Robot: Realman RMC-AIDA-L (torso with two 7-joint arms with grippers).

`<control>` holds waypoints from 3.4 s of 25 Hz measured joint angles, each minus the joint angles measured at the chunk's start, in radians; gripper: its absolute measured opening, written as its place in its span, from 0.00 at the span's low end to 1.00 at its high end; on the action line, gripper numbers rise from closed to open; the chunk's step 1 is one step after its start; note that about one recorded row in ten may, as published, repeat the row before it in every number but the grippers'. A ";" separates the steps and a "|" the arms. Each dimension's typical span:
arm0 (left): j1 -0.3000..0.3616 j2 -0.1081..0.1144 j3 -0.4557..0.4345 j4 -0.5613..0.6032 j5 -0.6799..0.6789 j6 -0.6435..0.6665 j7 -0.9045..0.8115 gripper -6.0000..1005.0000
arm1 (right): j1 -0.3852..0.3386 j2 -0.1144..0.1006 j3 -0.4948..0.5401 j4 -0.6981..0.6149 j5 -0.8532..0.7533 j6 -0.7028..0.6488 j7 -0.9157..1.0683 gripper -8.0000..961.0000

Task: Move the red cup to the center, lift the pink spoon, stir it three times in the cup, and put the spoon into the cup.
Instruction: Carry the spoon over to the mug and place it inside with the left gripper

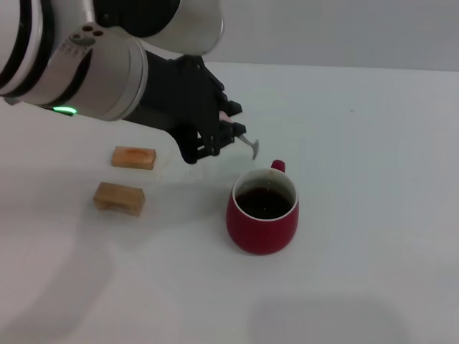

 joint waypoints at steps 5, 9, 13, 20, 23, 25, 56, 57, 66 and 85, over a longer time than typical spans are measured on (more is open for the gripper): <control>-0.005 0.001 -0.002 0.000 -0.032 -0.019 0.011 0.17 | 0.011 0.000 0.000 -0.010 0.000 0.018 0.000 0.01; -0.009 0.000 -0.003 0.000 -0.049 -0.038 0.011 0.17 | 0.014 0.000 0.000 -0.012 0.000 0.027 0.000 0.01; -0.010 0.000 -0.003 0.000 -0.064 -0.045 0.011 0.17 | 0.017 0.000 0.000 -0.014 0.000 0.035 0.000 0.01; -0.007 0.000 -0.001 0.007 -0.059 -0.050 0.011 0.16 | 0.020 0.001 0.000 -0.017 0.000 0.037 0.000 0.01; -0.001 0.000 0.003 0.009 -0.057 -0.049 0.011 0.16 | 0.021 0.002 0.000 -0.016 0.000 0.037 0.000 0.01; 0.007 0.000 0.008 0.012 -0.056 -0.048 0.012 0.16 | 0.021 0.002 0.000 -0.016 0.000 0.037 0.000 0.01; 0.005 -0.002 0.117 0.286 0.020 0.143 0.063 0.15 | 0.008 0.003 -0.013 -0.010 -0.009 0.015 0.000 0.01; 0.003 -0.001 0.120 0.294 0.022 0.151 0.063 0.15 | 0.008 0.003 -0.013 -0.010 -0.009 0.015 0.000 0.01; -0.027 -0.005 0.171 0.345 0.022 0.214 0.063 0.15 | 0.006 0.003 -0.014 -0.010 -0.011 0.015 0.000 0.01; 0.008 -0.008 0.256 0.260 0.008 0.204 0.036 0.14 | -0.011 0.003 -0.029 -0.010 -0.012 0.016 0.000 0.01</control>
